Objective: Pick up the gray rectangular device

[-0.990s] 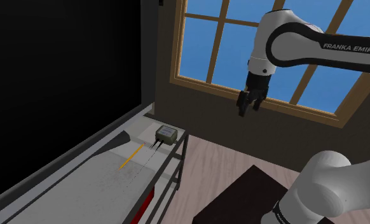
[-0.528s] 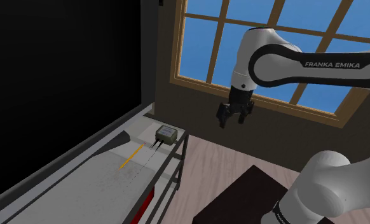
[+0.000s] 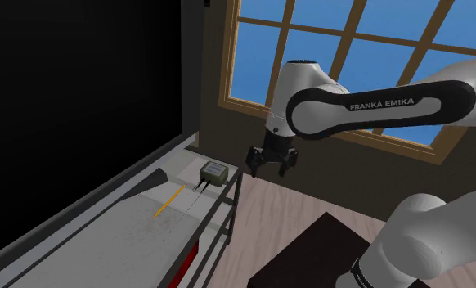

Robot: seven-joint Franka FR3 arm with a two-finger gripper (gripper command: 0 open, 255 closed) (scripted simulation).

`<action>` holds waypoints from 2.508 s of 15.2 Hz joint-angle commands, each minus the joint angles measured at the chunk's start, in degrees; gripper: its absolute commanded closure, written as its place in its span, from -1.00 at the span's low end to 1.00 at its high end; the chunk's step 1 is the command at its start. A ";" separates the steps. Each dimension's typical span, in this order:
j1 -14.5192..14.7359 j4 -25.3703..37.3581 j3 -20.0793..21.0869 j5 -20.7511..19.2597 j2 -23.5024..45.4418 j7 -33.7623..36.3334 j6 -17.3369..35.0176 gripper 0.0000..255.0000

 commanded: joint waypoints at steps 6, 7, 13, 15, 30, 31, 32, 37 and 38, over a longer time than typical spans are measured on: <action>-2.81 3.53 8.78 0.61 13.47 16.65 13.97 -1.00; -3.45 4.47 10.01 -0.07 15.70 19.27 15.76 -1.00; -7.05 11.98 15.83 -9.82 30.39 37.82 24.72 -1.00; -7.30 15.24 16.42 -15.08 35.64 44.99 26.65 -1.00; -4.15 19.01 13.08 -27.30 47.00 57.99 33.07 1.00; -4.17 18.97 13.07 -27.30 46.99 57.98 33.11 1.00; -4.15 18.95 13.07 -27.33 47.00 58.02 33.14 1.00; -4.18 19.01 13.10 -27.28 46.97 57.98 33.06 1.00; -4.42 19.11 13.43 -26.56 46.35 57.45 32.45 1.00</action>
